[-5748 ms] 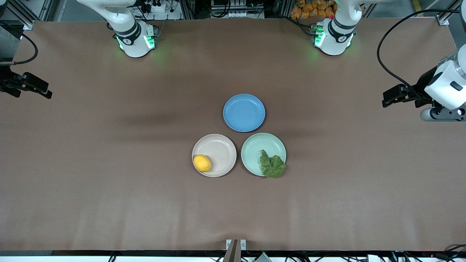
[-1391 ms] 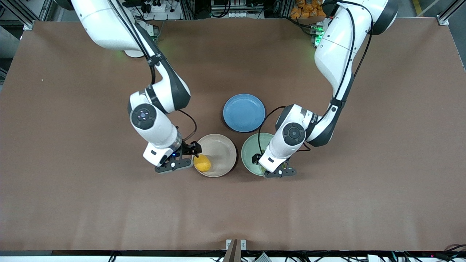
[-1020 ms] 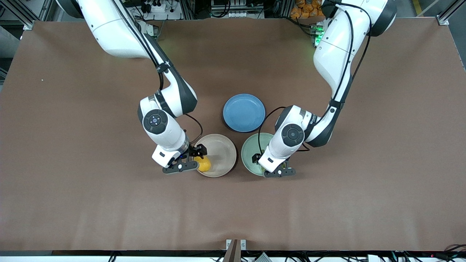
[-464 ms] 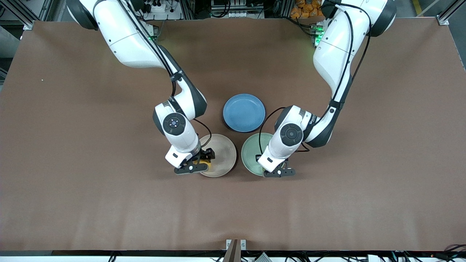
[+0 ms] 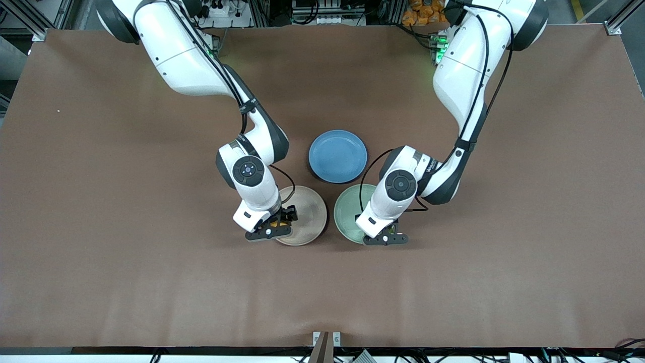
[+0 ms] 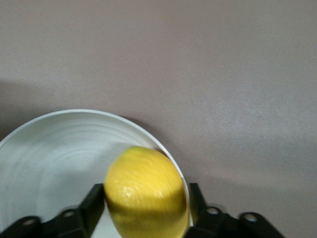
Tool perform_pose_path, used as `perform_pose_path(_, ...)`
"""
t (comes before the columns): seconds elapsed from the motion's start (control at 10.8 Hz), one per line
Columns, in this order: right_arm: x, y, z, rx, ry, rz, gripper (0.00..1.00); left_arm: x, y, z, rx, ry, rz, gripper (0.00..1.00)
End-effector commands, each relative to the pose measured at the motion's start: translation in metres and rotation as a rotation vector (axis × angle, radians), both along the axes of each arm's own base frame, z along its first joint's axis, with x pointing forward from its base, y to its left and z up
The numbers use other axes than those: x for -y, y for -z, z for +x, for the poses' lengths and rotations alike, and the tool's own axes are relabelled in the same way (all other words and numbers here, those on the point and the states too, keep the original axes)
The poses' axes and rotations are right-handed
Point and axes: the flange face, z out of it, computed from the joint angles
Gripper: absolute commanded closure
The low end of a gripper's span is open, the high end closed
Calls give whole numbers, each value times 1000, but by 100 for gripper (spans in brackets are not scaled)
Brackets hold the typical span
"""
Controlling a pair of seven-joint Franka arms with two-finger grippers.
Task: Pick lemon and lettuce from plates
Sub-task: 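Lift the lemon with the right gripper while the left gripper lifts lettuce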
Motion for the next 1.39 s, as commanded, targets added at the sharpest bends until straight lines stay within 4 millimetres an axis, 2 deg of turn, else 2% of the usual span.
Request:
perform_pose_path(0.0, -4, 4, 5, 22, 13, -20, 91, -1, -18, 3, -24, -2, 54, 100)
perform_pose_path(0.09, -8, 5, 3, 23, 23, -19, 100, -3, -25, 5, -29, -5, 57, 100)
perform_pose_path(0.28, -9, 5, 2, 23, 62, -18, 100, -5, -32, 4, -46, -7, 68, 100)
perform_pose_path(0.46, -10, -13, 2, 17, 119, -14, 100, -12, -40, 5, -78, -11, 92, 100)
perform_pose_path(0.65, -19, -27, 1, -15, 166, -39, 100, -33, -60, 15, -89, -35, 129, 100)
perform_pose_path(0.74, -21, -32, 0, -28, 170, -49, 100, -37, -71, 17, -93, -31, 138, 100)
perform_pose_path(0.93, -15, -43, 7, -42, 189, -58, 100, -57, -93, 25, -95, -19, 158, 100)
perform_pose_path(1.11, 28, -58, 34, -53, 278, -10, 100, -95, -115, 37, -105, -12, 175, 100)
perform_pose_path(1.21, 37, -60, 38, -58, 291, -8, 100, -112, -133, 44, -88, -14, 169, 100)
perform_pose_path(1.3, 67, -59, 50, -78, 323, -7, 100, -126, -135, 45, -115, -30, 173, 100)
